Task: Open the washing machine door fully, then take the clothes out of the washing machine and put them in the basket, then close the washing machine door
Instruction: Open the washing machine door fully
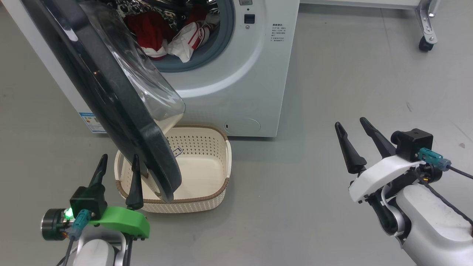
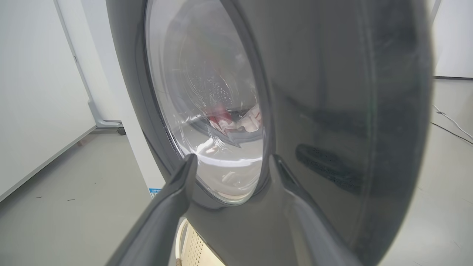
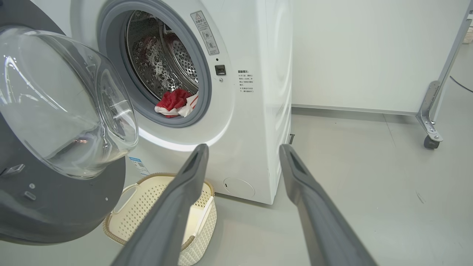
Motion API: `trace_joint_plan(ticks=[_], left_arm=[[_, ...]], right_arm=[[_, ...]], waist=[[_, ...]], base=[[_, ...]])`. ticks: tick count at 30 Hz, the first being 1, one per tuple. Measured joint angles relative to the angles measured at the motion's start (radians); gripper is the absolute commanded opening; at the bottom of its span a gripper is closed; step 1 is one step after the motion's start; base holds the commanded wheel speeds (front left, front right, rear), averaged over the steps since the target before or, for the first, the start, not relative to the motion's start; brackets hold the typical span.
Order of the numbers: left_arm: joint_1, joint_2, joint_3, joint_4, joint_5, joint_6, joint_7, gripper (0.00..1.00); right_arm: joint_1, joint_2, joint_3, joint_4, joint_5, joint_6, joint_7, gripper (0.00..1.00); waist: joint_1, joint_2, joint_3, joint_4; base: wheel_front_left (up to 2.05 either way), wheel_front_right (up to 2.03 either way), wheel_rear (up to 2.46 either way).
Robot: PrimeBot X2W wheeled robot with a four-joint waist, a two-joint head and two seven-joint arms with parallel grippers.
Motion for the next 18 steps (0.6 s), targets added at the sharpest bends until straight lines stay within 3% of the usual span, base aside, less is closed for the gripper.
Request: trace_joint_plan(ticks=[10, 18], left_arm=[[0.003, -0.002, 0.0, -0.002, 0.009, -0.001, 0.0, 1.0], [0.022, -0.002, 0.014, -0.003, 0.009, -0.001, 0.0, 1.0]], right_arm=[[0.074, 0.035, -0.121, -0.065, -0.104, -0.001, 0.0, 1.0], [0.163, 0.059, -0.16, -0.088, -0.17, -0.008, 0.0, 1.0]], waist=[[0.0, 0.0, -0.003, -0.005], [0.0, 0.0, -0.01, -0.008]], base=[[0.0, 0.0, 0.0], [0.0, 0.0, 0.0]])
